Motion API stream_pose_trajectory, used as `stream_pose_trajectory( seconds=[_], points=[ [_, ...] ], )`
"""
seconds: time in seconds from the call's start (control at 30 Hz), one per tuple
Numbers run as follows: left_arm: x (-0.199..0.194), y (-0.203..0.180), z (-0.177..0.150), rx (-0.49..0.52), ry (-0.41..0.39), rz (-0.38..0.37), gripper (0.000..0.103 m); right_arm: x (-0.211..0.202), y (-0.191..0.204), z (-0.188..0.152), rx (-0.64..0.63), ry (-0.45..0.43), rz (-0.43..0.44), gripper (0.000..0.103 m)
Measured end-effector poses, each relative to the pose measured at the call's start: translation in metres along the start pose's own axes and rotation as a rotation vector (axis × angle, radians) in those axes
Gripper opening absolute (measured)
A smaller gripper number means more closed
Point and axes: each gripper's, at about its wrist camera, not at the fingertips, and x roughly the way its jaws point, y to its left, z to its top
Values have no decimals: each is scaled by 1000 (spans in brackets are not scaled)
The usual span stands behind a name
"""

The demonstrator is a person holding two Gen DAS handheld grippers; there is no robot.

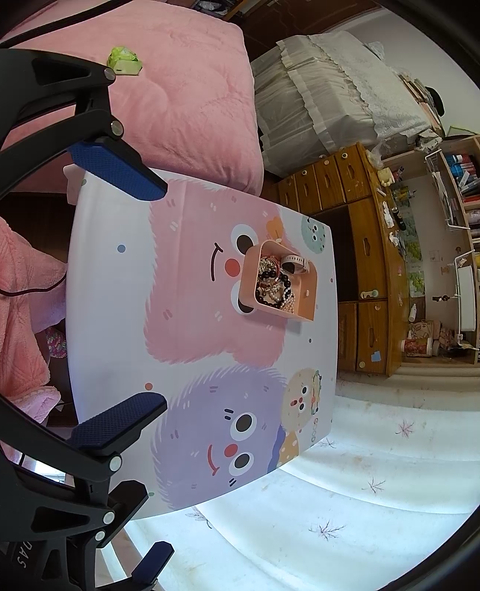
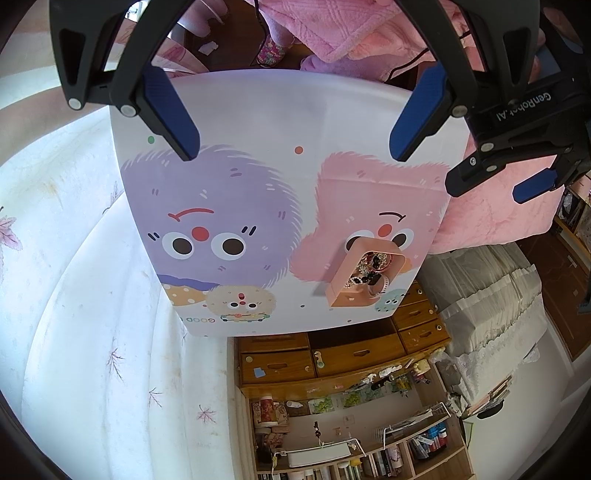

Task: Organize jewelry

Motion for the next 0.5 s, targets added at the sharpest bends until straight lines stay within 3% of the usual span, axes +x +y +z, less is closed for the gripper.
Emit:
stream_pose_trajectory(
  seconds=[0.5],
  points=[
    [2, 2, -4, 8, 9, -1, 102, 3, -6, -3, 11, 9, -9, 103]
  ],
)
